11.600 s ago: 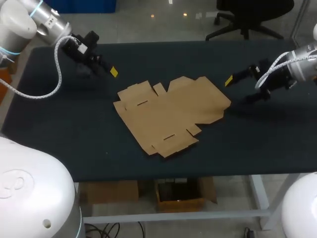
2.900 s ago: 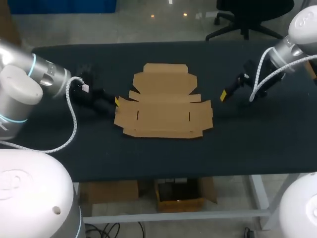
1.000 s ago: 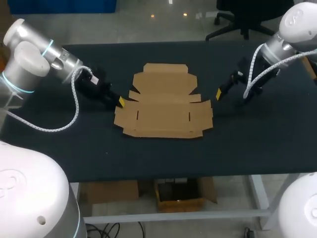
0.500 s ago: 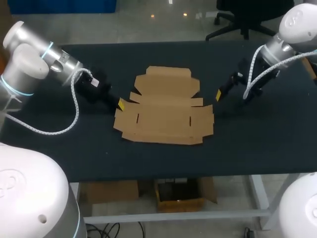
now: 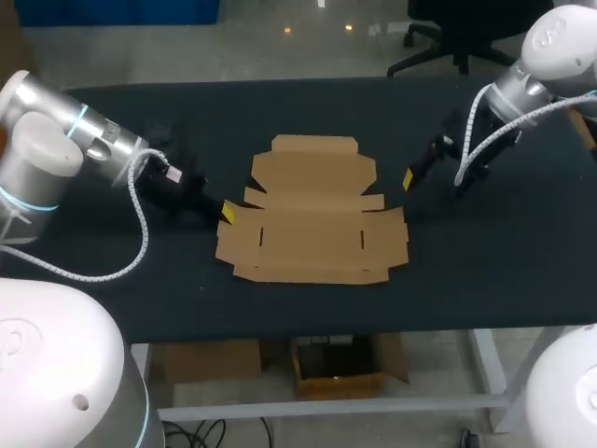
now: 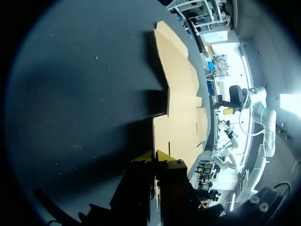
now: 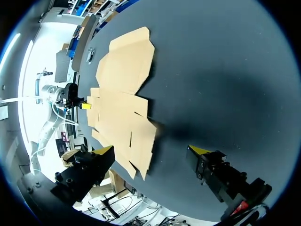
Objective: Assemble the packaging by folding the flat box into shape, placing the metal phone stand inside, and closing the box properly
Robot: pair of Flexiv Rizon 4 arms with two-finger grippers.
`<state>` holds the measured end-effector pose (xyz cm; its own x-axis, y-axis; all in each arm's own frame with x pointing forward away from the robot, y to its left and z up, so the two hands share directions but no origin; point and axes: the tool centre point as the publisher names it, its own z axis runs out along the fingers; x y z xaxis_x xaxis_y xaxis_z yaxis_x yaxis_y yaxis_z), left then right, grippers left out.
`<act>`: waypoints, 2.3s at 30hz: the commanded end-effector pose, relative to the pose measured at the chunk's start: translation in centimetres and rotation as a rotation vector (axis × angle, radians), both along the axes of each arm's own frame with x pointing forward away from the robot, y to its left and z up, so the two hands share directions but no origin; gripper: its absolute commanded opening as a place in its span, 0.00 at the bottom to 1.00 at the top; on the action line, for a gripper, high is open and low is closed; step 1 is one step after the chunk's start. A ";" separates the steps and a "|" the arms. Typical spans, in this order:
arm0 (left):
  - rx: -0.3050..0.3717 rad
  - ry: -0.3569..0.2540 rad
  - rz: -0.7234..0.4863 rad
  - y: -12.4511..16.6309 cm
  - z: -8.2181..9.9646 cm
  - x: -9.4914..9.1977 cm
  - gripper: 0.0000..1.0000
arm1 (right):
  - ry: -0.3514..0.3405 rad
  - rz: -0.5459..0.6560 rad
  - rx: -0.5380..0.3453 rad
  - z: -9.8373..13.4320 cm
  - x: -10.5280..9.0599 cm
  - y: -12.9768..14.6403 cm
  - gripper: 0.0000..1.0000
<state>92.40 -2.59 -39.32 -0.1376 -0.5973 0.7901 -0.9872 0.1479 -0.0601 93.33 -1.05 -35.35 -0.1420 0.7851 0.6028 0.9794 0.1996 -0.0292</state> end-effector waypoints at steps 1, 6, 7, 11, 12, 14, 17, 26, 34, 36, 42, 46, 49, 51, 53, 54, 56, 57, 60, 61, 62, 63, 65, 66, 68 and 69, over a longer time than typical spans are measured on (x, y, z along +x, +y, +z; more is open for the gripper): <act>-0.008 -0.023 0.027 -0.3 0.3 -1.2 0.00 | 0.004 0.009 0.002 0.1 0.1 0.1 1.00; -0.014 -0.030 0.025 -0.5 0.5 -1.9 0.00 | 0.001 0.012 0.004 0.2 0.0 0.0 1.00; -0.016 -0.032 0.028 -0.5 0.5 -2.0 0.00 | 0.000 0.013 0.004 0.2 -0.1 0.0 1.00; -0.023 -0.030 0.032 -0.5 0.4 -2.4 0.00 | -0.004 0.016 0.006 0.3 -0.3 0.0 1.00; -0.024 -0.030 0.032 -0.5 0.4 -2.5 0.00 | -0.004 0.016 0.007 0.3 -0.3 0.0 1.00; -0.025 -0.029 0.033 -0.6 0.3 -2.5 0.00 | -0.003 0.016 0.007 0.2 -0.3 0.0 1.00; -0.023 -0.019 0.035 -0.6 0.2 -2.4 0.00 | -0.001 0.016 0.006 0.2 -0.5 0.0 1.00; 0.018 -0.075 0.069 1.2 1.8 -1.5 1.00 | -0.002 0.013 0.003 0.4 -0.5 0.2 1.00; 0.087 -0.201 0.066 3.7 6.0 0.0 1.00 | -0.015 -0.031 -0.011 0.9 -0.9 0.2 1.00; 0.100 -0.216 0.082 4.5 6.8 0.7 1.00 | -0.016 -0.043 -0.012 1.0 -0.9 0.2 1.00; 0.105 -0.249 0.083 6.2 8.4 2.9 1.00 | -0.009 -0.064 -0.021 1.3 -0.6 0.5 1.00; 0.118 -0.276 0.066 6.4 9.3 3.6 1.00 | -0.014 -0.093 -0.037 1.8 -0.3 0.5 1.00; 0.147 -0.295 0.053 6.4 10.1 4.1 0.96 | -0.021 -0.099 -0.027 2.4 -0.2 0.4 1.00; 0.164 -0.304 0.052 6.4 10.6 4.4 0.39 | -0.024 -0.099 -0.025 2.7 0.0 0.5 1.00; 0.192 -0.315 0.063 6.4 11.1 4.7 0.00 | -0.023 -0.097 -0.021 2.9 0.3 0.5 1.00; 0.205 -0.317 0.072 6.3 11.2 4.8 0.00 | -0.021 -0.095 -0.018 2.9 0.6 0.5 0.51; 0.210 -0.309 0.084 6.1 11.4 5.1 0.00 | -0.014 -0.096 -0.016 2.9 1.0 0.5 0.19; 0.205 -0.297 0.090 6.1 11.5 5.2 0.00 | -0.009 -0.096 -0.011 2.8 1.2 0.5 0.00; 0.220 -0.242 0.157 5.8 11.6 5.5 0.00 | -0.003 -0.105 -0.012 2.8 1.6 0.5 0.00; 0.218 -0.230 0.169 5.7 11.6 5.5 0.00 | -0.007 -0.119 -0.020 2.8 1.8 0.5 0.00; 0.222 -0.215 0.175 5.4 11.5 5.5 0.00 | -0.009 -0.132 -0.034 2.7 2.0 0.6 0.00; 0.233 -0.208 0.187 5.3 11.4 5.4 0.00 | -0.008 -0.130 -0.030 2.7 2.1 0.7 0.00; 0.230 -0.190 0.191 4.9 11.0 5.3 0.00 | -0.026 -0.141 -0.039 2.5 2.3 0.7 0.00; 0.233 -0.185 0.194 4.8 10.9 5.2 0.00 | -0.027 -0.139 -0.034 2.4 2.5 0.7 0.00; 0.230 -0.174 0.204 4.6 10.5 5.0 0.00 | -0.045 -0.133 -0.030 2.1 2.8 0.7 0.00; 0.215 -0.168 0.210 4.5 10.4 5.0 0.00 | -0.050 -0.128 -0.024 2.0 3.0 0.6 0.00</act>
